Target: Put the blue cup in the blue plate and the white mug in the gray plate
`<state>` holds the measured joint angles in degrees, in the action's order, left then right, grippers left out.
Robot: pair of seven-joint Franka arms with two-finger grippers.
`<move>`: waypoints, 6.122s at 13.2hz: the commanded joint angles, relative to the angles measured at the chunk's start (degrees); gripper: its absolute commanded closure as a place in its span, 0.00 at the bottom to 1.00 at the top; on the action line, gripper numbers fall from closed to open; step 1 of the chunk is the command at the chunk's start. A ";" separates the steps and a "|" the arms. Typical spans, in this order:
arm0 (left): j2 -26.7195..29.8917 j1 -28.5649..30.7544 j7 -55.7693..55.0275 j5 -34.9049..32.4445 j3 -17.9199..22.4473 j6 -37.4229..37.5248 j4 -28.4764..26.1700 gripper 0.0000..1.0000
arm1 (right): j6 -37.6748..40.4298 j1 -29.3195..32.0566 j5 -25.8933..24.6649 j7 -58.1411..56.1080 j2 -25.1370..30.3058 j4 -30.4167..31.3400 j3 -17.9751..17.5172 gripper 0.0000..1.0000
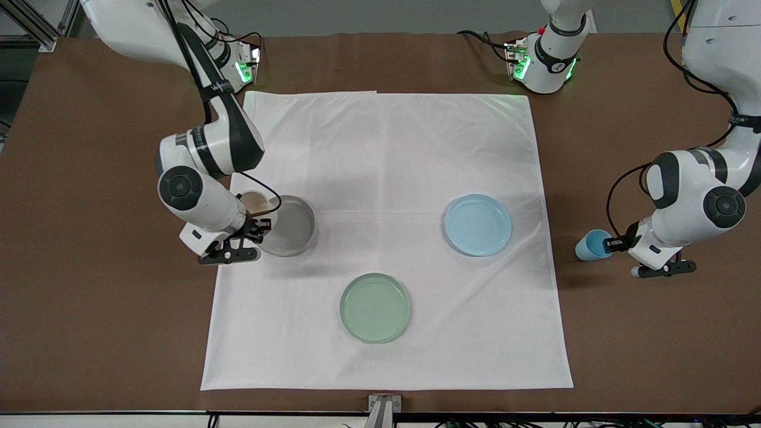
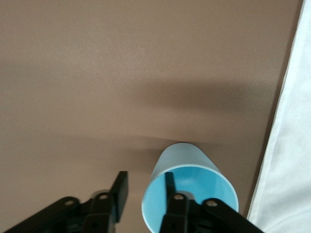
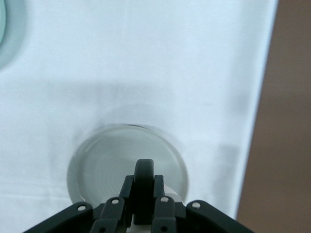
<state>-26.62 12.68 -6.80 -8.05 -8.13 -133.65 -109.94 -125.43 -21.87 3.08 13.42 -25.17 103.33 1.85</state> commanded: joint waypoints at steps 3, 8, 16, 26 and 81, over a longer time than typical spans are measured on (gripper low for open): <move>-0.02 -0.90 -1.29 -0.74 -0.48 0.67 0.69 1.00 | -5.00 -1.87 4.22 1.08 -5.06 -0.15 0.70 0.98; 9.64 -0.73 -3.73 -0.48 -6.61 11.98 0.60 1.00 | -5.70 -1.43 4.22 2.14 -6.20 -0.06 0.79 0.97; 11.68 -0.55 -29.83 -0.91 -26.57 14.57 -5.36 1.00 | 9.63 -1.25 3.34 7.41 4.75 -0.15 1.57 0.00; 14.68 -0.29 -36.00 -0.22 -30.89 4.92 -13.63 1.00 | 33.14 16.22 0.27 -5.67 27.98 1.96 3.77 0.00; 34.44 -11.63 0.12 8.49 -0.74 47.16 15.01 0.00 | 32.97 21.51 -2.28 -12.71 22.62 -21.07 3.77 0.00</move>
<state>6.41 1.02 -6.05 -0.36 -8.49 -85.57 -93.92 -93.13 -1.05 1.18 0.76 -2.21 83.15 6.12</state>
